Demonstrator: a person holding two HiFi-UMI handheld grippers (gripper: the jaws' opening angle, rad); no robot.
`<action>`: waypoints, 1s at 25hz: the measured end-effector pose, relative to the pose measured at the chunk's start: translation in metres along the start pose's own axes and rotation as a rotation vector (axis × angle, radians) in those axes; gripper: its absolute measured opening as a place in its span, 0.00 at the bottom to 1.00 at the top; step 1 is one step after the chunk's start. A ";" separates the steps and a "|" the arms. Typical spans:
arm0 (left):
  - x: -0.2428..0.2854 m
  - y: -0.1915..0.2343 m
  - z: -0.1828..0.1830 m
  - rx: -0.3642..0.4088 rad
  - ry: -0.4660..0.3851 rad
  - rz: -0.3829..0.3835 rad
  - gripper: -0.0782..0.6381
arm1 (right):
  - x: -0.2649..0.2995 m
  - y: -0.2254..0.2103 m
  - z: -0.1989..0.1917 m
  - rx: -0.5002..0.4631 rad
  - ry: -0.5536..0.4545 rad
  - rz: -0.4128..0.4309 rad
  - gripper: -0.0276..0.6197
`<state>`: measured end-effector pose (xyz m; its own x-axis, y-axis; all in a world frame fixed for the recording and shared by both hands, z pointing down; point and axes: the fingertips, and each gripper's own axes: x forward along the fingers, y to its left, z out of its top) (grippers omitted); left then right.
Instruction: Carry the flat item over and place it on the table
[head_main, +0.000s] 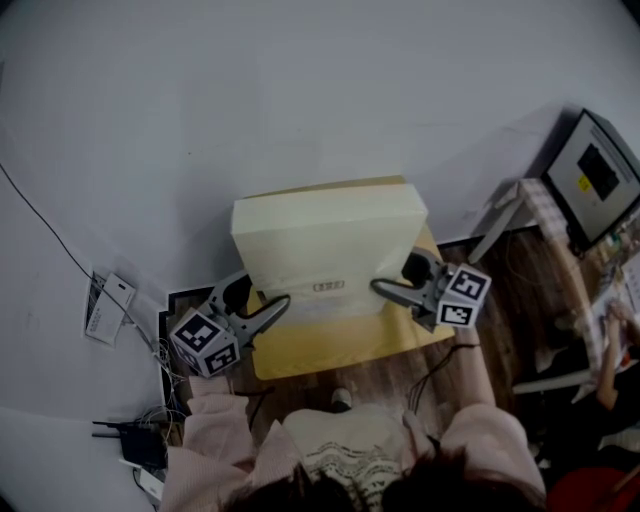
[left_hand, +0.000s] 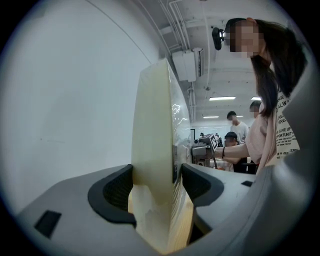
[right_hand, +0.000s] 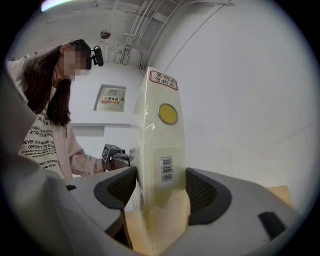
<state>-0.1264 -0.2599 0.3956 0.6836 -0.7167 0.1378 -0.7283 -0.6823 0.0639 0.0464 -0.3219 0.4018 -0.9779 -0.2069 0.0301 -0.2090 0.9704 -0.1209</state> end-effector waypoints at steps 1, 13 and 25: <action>0.002 0.002 -0.001 -0.004 0.001 0.004 0.54 | 0.001 -0.003 -0.001 0.001 0.001 0.003 0.53; 0.016 0.028 -0.017 -0.023 0.020 0.014 0.54 | 0.018 -0.026 -0.011 -0.012 0.015 0.013 0.53; 0.032 0.055 -0.047 -0.041 0.049 -0.033 0.54 | 0.030 -0.045 -0.043 0.007 0.005 -0.048 0.53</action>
<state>-0.1464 -0.3138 0.4497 0.7051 -0.6851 0.1829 -0.7071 -0.6985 0.1098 0.0270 -0.3668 0.4510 -0.9668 -0.2522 0.0410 -0.2554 0.9586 -0.1258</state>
